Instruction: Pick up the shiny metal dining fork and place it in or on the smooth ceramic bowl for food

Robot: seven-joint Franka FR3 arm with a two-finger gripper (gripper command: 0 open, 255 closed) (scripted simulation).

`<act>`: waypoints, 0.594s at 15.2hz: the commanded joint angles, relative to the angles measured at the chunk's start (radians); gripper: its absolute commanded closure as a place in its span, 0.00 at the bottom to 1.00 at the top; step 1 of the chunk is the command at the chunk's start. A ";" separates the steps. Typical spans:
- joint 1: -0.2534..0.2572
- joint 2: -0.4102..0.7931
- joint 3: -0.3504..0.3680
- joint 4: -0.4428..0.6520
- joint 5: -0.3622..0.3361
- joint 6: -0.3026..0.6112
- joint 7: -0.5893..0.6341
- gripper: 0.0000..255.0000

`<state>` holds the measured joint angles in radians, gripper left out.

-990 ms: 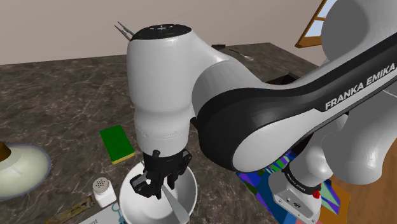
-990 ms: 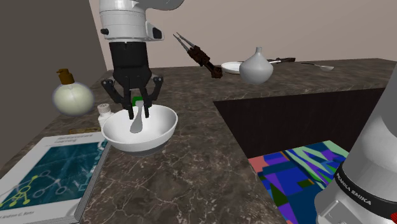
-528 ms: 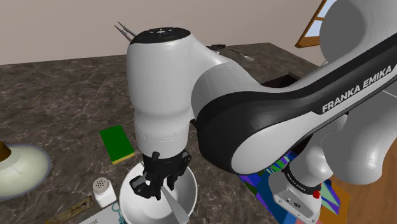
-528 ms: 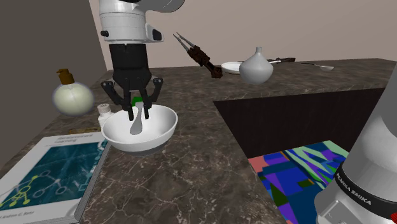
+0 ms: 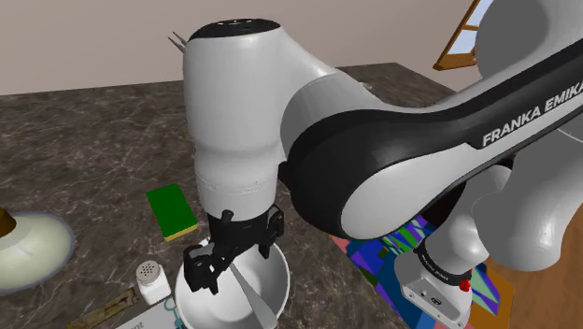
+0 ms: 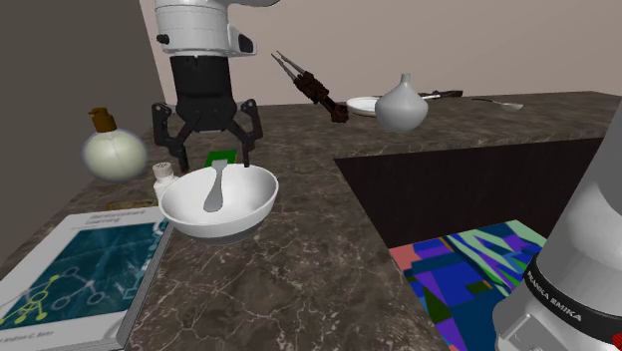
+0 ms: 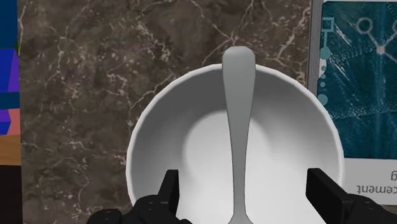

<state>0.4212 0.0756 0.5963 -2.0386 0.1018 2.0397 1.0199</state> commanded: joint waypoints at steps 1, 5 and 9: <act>-0.003 -0.022 0.000 0.042 0.011 -0.061 -0.002 0.00; -0.005 -0.029 -0.002 0.061 0.013 -0.087 -0.004 0.00; -0.005 -0.029 -0.002 0.061 0.013 -0.087 -0.004 0.00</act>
<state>0.4161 0.0464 0.5948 -1.9774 0.1152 1.9525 1.0158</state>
